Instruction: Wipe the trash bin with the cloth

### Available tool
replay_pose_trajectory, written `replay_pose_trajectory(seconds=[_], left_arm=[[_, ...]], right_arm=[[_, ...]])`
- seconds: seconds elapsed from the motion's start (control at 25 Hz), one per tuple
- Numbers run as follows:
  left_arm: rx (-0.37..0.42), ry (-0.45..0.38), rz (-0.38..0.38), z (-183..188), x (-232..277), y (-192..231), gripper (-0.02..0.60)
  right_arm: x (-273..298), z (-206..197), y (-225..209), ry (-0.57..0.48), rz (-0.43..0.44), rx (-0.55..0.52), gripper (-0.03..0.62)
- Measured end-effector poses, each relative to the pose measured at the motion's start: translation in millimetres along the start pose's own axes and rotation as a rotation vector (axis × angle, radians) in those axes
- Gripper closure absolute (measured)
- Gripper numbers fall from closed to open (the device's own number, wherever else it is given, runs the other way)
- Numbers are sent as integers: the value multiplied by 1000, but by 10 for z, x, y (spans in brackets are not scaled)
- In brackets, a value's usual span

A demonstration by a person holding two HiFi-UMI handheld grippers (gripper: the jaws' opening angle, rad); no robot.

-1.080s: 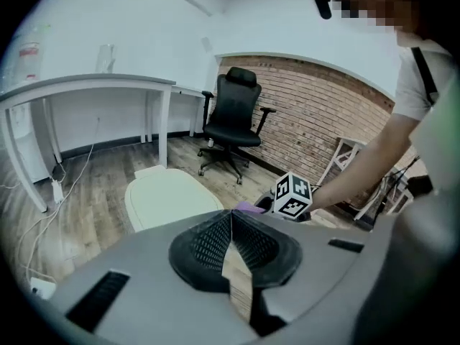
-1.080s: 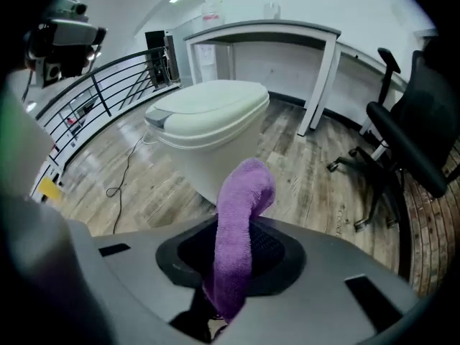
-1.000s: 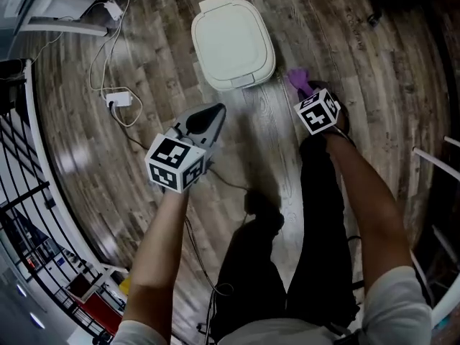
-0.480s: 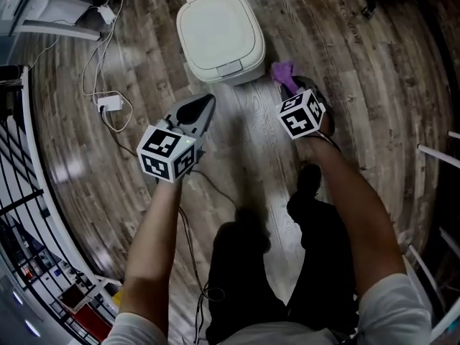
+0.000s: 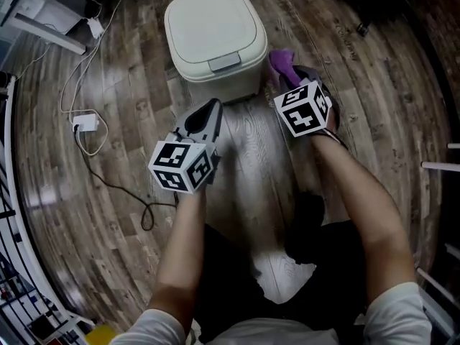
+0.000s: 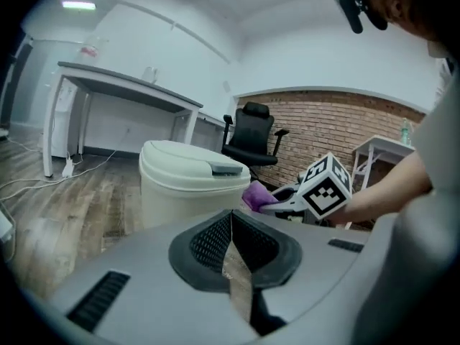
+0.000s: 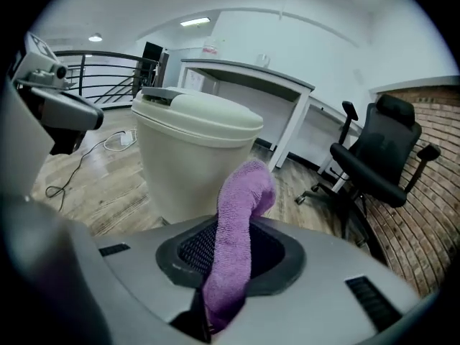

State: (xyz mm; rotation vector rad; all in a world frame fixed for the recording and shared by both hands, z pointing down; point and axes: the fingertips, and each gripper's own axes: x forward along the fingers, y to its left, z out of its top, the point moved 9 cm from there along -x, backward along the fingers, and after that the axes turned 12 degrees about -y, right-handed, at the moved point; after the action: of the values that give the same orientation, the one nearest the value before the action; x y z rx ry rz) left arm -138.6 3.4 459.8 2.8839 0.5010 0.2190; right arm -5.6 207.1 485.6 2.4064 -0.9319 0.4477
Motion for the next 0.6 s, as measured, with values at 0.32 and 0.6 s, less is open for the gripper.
replay_pose_trajectory(seconds=[0.32,0.6], left_arm=[[-32,-44,-66,-207,-89,87,577],[-53,-25,-85,-308,-174,89,577]], right_arm=[[-65,247,205,-26,5,-71,505],[-23,396,693,-31,48,-229,505]])
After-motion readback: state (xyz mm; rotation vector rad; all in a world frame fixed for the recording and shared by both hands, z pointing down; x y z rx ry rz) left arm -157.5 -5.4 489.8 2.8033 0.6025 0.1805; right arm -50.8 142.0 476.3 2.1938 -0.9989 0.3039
